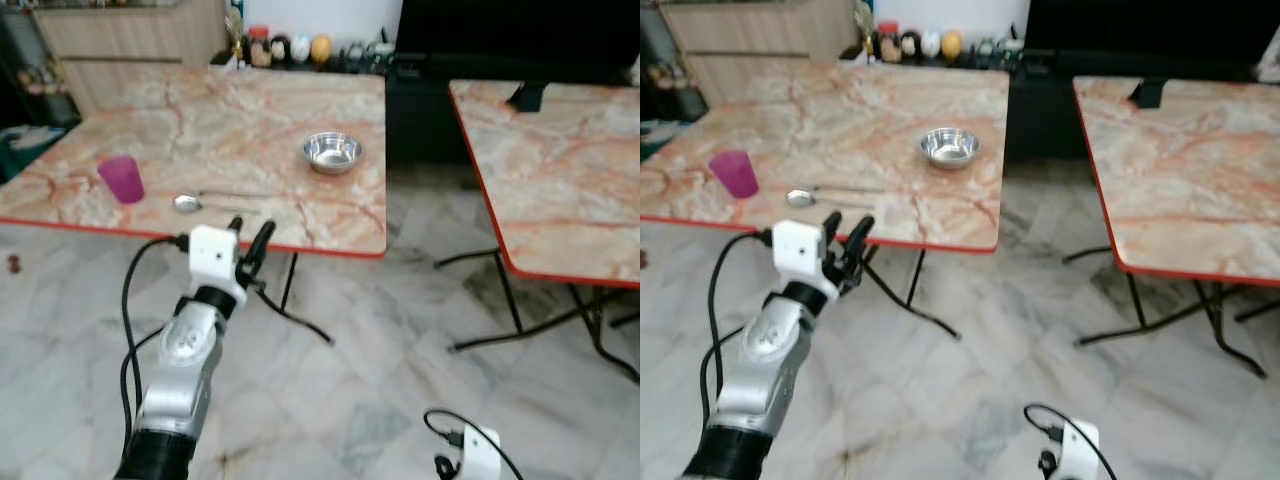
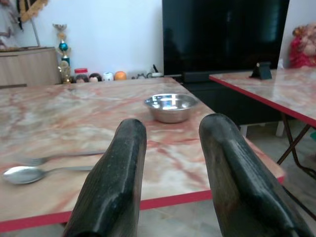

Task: Setting the table

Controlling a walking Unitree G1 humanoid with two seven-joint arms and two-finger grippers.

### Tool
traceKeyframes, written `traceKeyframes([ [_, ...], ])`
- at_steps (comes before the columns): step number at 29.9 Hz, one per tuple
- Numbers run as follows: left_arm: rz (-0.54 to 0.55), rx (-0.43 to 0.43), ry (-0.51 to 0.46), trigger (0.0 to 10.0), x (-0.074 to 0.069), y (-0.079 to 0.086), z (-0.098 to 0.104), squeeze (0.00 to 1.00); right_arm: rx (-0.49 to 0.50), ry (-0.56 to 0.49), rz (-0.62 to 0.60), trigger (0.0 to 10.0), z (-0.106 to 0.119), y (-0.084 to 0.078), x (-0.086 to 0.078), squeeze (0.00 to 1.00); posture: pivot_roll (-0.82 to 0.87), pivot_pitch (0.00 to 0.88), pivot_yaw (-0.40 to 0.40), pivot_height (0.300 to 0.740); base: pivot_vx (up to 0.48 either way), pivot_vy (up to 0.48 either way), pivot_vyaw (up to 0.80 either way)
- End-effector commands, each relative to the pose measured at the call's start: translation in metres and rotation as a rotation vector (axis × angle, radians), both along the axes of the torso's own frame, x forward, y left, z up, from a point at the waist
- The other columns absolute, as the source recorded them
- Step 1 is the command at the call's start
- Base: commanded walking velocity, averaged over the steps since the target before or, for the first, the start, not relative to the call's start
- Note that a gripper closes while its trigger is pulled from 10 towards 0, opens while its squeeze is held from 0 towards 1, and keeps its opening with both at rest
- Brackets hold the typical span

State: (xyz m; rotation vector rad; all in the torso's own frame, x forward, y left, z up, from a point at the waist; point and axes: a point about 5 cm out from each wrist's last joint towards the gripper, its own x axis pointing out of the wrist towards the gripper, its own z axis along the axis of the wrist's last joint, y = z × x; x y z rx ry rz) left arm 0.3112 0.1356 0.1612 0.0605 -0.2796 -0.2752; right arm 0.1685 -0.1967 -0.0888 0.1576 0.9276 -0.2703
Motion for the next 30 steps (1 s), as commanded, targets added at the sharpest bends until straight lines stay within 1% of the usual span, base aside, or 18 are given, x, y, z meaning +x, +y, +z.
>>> traceKeyframes([
  [1, 0.003, -0.008, 0.005, 10.0, 0.0004, 0.0036, -0.0001, 0.00, 0.008, -0.005, -0.009, 10.0, 0.0003, 0.0033, 0.0019, 0.00, 0.08, 0.000, -0.026, 0.740, 0.000, 0.000, 0.00],
  [4, -0.010, -0.009, 0.014, 10.0, -0.0004, 0.0021, -0.0014, 0.00, 0.005, -0.002, -0.012, 10.0, 0.0002, 0.0031, 0.0015, 0.00, 0.08, 0.000, -0.026, 0.740, 0.000, 0.000, 0.00],
  [10, -0.014, -0.041, 0.032, 10.0, 0.0003, 0.0009, -0.0031, 0.00, 0.003, -0.004, -0.019, 10.0, 0.0003, 0.0031, 0.0016, 0.00, 0.08, 0.000, -0.024, 0.740, 0.000, 0.000, 0.00],
  [13, -0.016, -0.044, 0.028, 10.0, 0.0010, -0.0008, -0.0026, 0.00, 0.002, -0.005, -0.021, 10.0, 0.0003, 0.0031, 0.0017, 0.00, 0.08, 0.000, -0.024, 0.740, 0.000, 0.000, 0.00],
  [16, -0.036, -0.074, 0.047, 10.0, 0.0010, -0.0030, -0.0019, 0.00, 0.000, -0.008, -0.021, 10.0, 0.0007, 0.0031, 0.0025, 0.00, 0.09, 0.000, -0.029, 0.740, 0.000, 0.000, 0.00],
  [20, -0.036, -0.076, 0.062, 10.0, -0.0013, -0.0001, -0.0048, 0.00, -0.004, -0.009, -0.018, 10.0, 0.0010, 0.0035, 0.0033, 0.00, 0.09, 0.000, -0.029, 0.740, 0.000, 0.000, 0.00],
  [24, -0.037, -0.073, 0.062, 10.0, -0.0014, 0.0015, -0.0046, 0.00, -0.006, -0.009, -0.020, 10.0, 0.0010, 0.0034, 0.0033, 0.00, 0.09, 0.000, -0.027, 0.740, 0.412, 0.000, 0.00],
  [27, -0.028, -0.067, 0.060, 10.0, 0.0014, 0.0053, -0.0030, 0.00, -0.006, -0.008, -0.024, 10.0, 0.0011, 0.0035, 0.0035, 0.00, 0.09, 0.000, -0.025, 0.740, 0.450, 0.000, 0.00],
  [30, -0.031, -0.063, 0.061, 10.0, 0.0030, 0.0052, -0.0022, 0.00, -0.005, -0.009, -0.025, 10.0, 0.0012, 0.0033, 0.0036, 0.00, 0.08, 0.000, -0.022, 0.740, 0.450, 0.000, 0.00],
])
